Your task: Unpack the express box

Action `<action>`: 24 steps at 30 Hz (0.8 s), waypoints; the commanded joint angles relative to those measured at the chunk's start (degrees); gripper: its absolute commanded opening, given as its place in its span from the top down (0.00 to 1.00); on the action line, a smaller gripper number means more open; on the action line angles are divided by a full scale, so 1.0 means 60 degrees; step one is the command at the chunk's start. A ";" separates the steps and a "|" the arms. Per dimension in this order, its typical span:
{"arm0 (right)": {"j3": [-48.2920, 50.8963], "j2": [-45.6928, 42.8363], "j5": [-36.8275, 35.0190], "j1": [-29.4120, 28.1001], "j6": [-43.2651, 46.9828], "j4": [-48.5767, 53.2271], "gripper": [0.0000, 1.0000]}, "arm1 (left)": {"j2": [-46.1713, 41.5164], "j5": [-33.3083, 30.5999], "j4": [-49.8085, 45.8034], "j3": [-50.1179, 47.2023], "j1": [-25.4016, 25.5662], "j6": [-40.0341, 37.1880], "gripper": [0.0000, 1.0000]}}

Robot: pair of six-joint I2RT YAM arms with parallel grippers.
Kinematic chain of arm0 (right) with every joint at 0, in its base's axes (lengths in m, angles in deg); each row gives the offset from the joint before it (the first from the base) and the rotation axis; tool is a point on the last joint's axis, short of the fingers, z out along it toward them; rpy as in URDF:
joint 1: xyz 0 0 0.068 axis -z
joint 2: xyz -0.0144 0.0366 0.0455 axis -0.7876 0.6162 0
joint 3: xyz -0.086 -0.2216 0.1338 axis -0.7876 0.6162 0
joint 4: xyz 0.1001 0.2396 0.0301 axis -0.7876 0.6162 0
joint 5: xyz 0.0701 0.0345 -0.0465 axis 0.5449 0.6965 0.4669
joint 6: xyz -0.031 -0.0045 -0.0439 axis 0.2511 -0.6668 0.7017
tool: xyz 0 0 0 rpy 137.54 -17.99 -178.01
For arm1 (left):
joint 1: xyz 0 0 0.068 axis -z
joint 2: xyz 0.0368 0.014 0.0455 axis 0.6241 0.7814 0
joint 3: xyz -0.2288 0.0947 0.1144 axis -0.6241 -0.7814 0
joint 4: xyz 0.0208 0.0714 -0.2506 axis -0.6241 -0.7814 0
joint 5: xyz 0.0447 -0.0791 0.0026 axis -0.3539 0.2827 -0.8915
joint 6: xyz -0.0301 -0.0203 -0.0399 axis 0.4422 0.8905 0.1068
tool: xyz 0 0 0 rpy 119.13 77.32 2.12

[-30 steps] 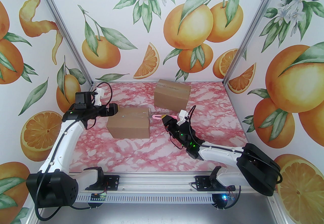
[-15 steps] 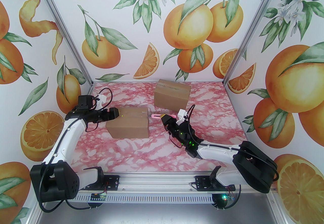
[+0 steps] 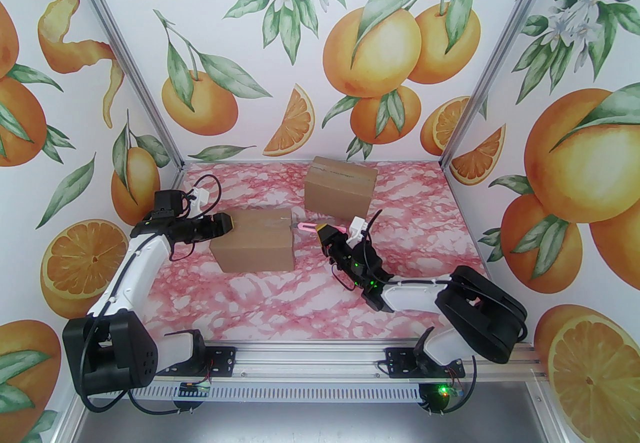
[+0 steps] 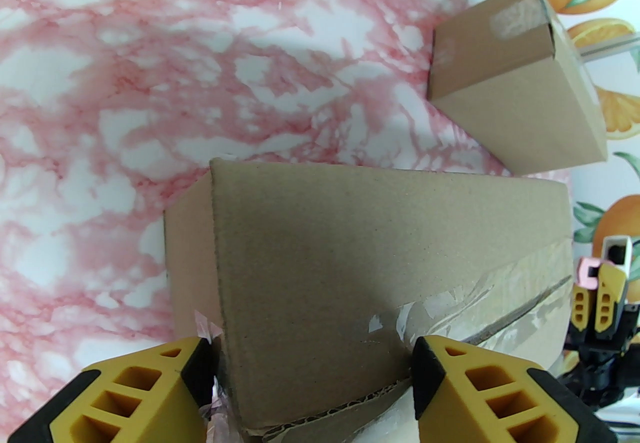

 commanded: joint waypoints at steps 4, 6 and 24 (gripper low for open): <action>-0.0176 0.0527 0.0667 -0.0171 -0.0463 -0.0961 1.00 | 0.0235 0.0799 0.0124 -0.0454 0.0353 0.0160 0.38; -0.0219 0.0618 0.0719 -0.0180 -0.0515 -0.0955 1.00 | 0.0249 0.0761 0.0144 -0.0487 0.0430 0.0175 0.39; 0.0152 -0.0925 0.0868 0.0106 -0.0191 0.1260 1.00 | -0.0029 -0.0265 0.0166 -0.0545 0.0340 0.0434 0.47</action>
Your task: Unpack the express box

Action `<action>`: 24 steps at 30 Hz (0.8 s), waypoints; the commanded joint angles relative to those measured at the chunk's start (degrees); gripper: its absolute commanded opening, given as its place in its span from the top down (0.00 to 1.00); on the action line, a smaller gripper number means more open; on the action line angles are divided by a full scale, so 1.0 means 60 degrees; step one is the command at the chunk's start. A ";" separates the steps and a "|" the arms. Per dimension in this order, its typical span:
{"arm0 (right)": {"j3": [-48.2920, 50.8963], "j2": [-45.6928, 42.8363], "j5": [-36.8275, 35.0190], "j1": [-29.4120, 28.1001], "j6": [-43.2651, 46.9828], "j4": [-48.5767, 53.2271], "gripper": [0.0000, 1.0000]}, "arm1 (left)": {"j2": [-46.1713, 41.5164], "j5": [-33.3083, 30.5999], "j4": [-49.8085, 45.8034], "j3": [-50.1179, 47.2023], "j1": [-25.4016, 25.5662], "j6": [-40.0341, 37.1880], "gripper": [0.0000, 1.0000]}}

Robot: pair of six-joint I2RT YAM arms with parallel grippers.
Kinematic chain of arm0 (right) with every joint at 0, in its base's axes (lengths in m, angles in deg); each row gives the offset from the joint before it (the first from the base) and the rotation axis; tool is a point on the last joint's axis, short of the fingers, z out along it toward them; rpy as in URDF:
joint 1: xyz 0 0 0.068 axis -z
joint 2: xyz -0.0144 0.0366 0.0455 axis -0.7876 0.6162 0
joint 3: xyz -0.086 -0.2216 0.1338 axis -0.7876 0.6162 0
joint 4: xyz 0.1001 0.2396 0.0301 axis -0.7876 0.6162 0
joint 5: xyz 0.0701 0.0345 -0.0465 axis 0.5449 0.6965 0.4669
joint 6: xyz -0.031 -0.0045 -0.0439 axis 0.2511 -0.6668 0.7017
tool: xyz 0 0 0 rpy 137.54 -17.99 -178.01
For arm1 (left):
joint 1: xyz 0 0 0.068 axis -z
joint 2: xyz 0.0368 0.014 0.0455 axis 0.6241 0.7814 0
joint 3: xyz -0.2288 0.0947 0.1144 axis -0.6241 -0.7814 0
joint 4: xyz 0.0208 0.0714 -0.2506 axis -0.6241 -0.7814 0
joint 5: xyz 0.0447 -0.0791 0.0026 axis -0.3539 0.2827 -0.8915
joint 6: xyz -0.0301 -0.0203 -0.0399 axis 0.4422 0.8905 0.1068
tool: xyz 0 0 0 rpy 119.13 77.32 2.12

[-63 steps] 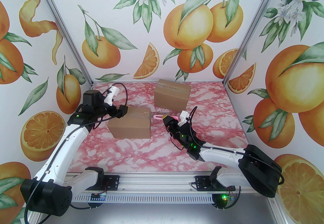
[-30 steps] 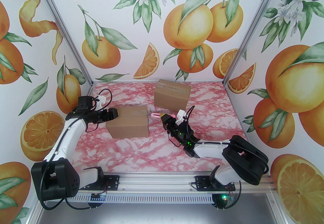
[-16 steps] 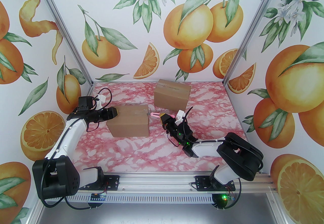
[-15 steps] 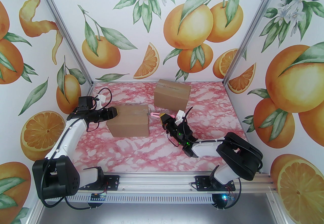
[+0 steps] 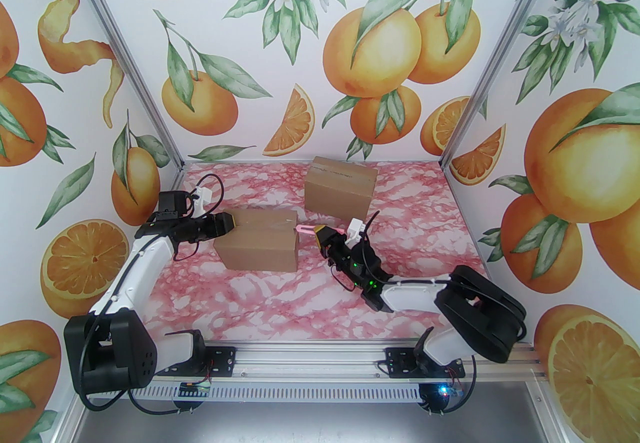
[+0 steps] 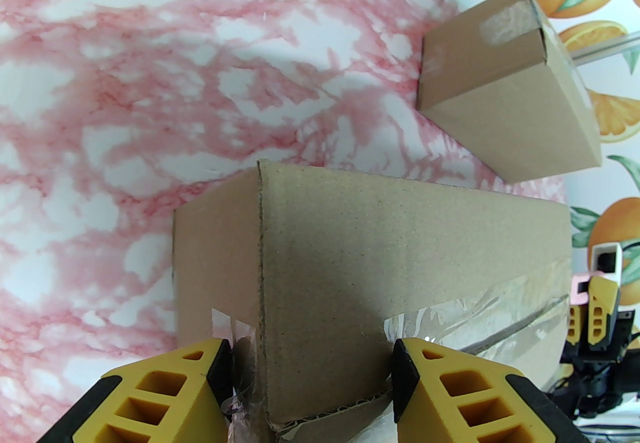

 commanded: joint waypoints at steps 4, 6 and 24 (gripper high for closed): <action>0.0324 -0.1241 0.0751 0.0391 0.0445 0.1380 1.00 | 0.0103 -0.0355 -0.0513 -0.0259 0.0055 0.0089 0.48; 0.0302 -0.1456 0.0737 0.0476 0.0637 0.1808 1.00 | -0.0043 -0.0235 -0.0374 -0.0222 0.0058 -0.0085 0.46; -0.0390 -0.0487 0.0990 0.0570 0.0854 0.1025 1.00 | -0.1562 -0.2724 -0.1308 0.1543 0.1575 -0.5691 0.00</action>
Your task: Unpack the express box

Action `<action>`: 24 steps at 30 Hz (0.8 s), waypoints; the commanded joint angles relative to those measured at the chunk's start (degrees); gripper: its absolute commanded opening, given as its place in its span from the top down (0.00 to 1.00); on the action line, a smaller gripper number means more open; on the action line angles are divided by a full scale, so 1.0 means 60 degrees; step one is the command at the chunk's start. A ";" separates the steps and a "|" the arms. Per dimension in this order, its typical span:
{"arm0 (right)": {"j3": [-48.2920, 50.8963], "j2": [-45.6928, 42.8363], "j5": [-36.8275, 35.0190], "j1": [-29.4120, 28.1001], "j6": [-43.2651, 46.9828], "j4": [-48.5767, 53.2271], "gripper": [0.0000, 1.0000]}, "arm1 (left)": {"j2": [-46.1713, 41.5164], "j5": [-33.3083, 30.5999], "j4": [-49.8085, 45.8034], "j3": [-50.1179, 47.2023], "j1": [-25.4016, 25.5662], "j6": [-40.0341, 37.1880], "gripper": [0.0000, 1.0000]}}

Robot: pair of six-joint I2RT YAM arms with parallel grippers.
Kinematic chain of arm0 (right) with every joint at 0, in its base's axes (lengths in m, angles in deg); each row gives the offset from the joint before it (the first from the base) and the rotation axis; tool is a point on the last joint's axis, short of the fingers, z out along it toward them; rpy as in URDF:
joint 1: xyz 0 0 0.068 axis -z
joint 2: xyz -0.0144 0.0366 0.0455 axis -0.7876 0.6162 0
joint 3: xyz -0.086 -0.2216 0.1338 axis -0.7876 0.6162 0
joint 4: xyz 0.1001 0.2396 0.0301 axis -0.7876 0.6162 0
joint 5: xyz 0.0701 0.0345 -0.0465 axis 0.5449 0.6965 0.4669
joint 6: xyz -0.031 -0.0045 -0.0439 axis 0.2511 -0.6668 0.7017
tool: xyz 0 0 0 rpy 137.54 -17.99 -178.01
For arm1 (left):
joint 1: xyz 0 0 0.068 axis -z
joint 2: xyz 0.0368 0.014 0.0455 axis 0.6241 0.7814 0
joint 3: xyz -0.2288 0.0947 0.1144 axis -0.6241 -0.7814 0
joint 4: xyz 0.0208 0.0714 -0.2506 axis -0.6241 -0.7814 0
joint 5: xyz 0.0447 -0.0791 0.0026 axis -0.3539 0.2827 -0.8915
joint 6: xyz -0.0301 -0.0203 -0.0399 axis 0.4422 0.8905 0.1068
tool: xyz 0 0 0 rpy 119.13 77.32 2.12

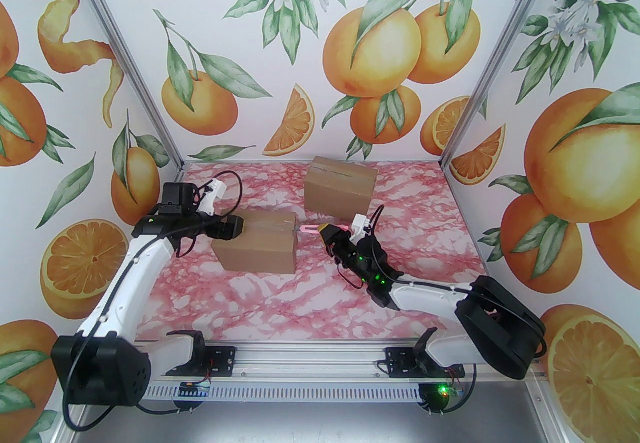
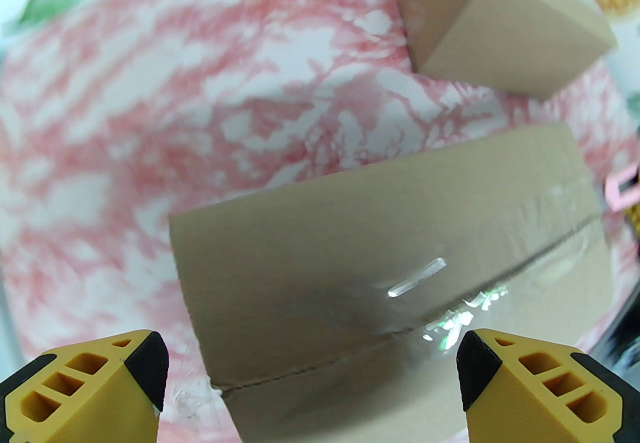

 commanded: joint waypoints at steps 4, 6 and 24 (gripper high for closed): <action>-0.0213 0.0271 0.0235 0.0041 0.0156 -0.0477 1.00 | -0.1270 0.0478 -0.0052 -0.0057 0.0981 -0.3444 0.00; -0.0225 0.0307 0.0283 0.0049 0.0144 -0.0536 1.00 | -0.1765 0.0793 0.0109 -0.0363 0.1566 -0.4087 0.00; -0.0274 0.0735 0.0515 0.0041 -0.0006 -0.1373 1.00 | 0.0038 -0.1066 0.0007 -0.0537 0.5590 -0.6829 0.03</action>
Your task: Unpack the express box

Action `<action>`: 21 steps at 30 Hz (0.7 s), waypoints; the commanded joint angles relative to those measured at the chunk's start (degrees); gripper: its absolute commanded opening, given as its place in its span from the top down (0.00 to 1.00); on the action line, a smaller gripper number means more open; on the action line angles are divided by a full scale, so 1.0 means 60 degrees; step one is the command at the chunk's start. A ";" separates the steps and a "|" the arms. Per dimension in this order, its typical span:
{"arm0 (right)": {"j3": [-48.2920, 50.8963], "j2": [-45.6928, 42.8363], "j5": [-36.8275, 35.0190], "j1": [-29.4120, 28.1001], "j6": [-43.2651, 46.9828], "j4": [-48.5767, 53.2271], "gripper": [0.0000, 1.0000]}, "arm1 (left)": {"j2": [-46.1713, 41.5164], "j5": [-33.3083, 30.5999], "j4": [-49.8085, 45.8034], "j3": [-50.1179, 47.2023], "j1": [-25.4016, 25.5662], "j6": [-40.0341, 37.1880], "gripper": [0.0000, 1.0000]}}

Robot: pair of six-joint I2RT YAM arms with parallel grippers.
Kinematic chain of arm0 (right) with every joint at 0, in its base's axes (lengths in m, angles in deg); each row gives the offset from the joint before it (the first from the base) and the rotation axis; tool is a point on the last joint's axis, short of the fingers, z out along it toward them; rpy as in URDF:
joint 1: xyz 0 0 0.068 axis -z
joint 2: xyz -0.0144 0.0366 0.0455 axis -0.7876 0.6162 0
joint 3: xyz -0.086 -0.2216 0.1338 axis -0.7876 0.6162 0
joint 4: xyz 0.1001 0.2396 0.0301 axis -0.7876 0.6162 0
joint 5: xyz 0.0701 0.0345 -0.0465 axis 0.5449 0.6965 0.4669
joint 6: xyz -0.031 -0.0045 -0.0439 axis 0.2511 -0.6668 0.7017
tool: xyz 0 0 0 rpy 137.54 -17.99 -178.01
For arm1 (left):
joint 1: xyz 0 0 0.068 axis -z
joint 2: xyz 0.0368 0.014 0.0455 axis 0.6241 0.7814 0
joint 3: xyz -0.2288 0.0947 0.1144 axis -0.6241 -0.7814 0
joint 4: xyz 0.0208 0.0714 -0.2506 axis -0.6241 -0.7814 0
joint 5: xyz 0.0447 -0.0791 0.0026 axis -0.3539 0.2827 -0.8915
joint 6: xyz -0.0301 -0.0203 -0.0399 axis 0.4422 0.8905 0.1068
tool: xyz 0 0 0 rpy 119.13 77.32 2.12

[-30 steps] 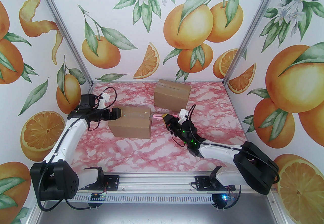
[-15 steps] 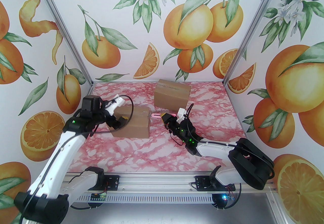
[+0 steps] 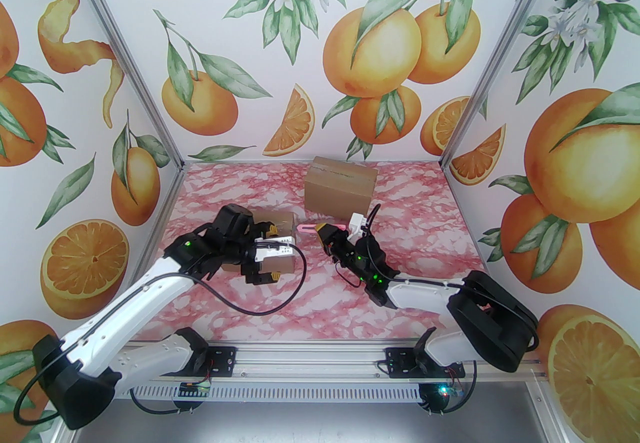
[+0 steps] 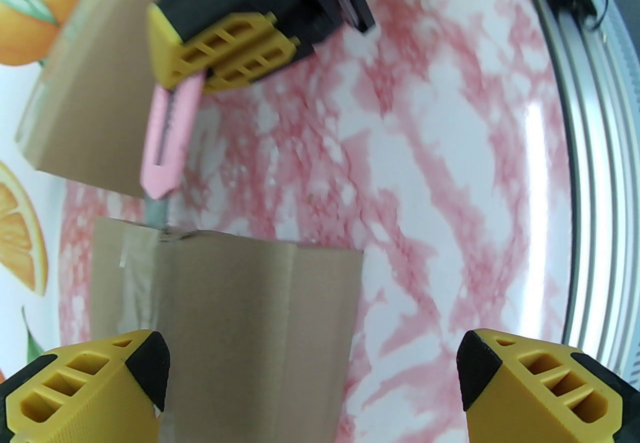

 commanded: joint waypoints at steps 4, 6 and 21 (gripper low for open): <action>-0.0325 0.0461 0.0545 0.0045 -0.0087 -0.0877 1.00 | 0.0669 -0.1114 0.0971 -0.0003 0.0120 -0.0603 0.05; -0.0367 0.0564 0.0654 0.0030 -0.0091 -0.0824 1.00 | 0.0805 -0.1250 0.1243 -0.0038 0.0128 -0.0573 0.05; -0.0616 0.0567 0.1246 0.0030 -0.0179 -0.0357 1.00 | 0.1869 -0.2689 0.3026 -0.0030 0.0175 0.0770 0.05</action>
